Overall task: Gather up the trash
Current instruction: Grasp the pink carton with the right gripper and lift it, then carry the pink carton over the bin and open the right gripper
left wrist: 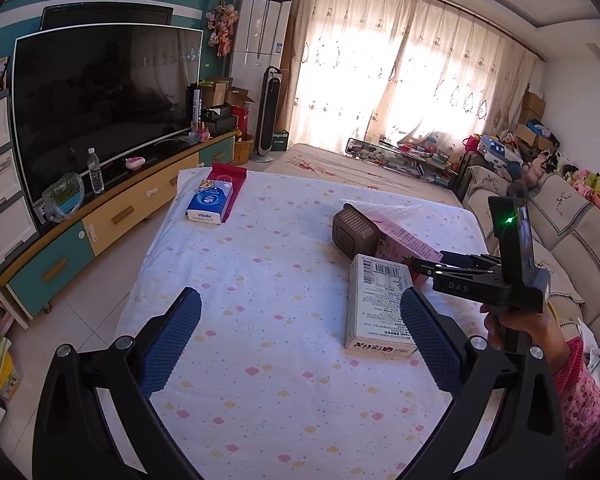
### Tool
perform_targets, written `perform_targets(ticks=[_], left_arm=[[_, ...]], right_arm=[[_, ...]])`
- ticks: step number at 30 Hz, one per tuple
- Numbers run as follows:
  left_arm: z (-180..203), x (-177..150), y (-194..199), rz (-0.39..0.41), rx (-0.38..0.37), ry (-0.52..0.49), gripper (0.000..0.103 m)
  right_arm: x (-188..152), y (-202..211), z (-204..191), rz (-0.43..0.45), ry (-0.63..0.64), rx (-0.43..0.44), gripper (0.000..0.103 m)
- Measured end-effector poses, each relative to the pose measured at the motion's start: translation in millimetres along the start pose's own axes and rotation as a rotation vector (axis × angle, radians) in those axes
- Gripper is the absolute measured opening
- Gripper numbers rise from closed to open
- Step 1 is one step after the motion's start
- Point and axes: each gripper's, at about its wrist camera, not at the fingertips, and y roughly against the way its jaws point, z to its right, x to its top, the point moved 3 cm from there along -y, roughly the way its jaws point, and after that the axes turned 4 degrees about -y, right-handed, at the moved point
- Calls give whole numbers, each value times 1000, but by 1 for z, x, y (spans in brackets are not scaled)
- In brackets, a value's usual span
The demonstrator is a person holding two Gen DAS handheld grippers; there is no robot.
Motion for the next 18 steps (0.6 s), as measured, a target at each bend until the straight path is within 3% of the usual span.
perform_targets(ticks=[4,7,12,18], left_arm=[[5,-2,-6,-10,-10,-2,98],[9,-4,-9,-18,-16,-6,98],[16,-5,-15,-28,-27,-17,98],[29,-7,-19,-35,-43,-29,98]], right_arm=[[0,-7,-2,-11,4,6,46],[-1,-1,-5,3,11,3,44],[-7,27,-6,39,15,12,38],[-21,74,-2,83,6,16,38]])
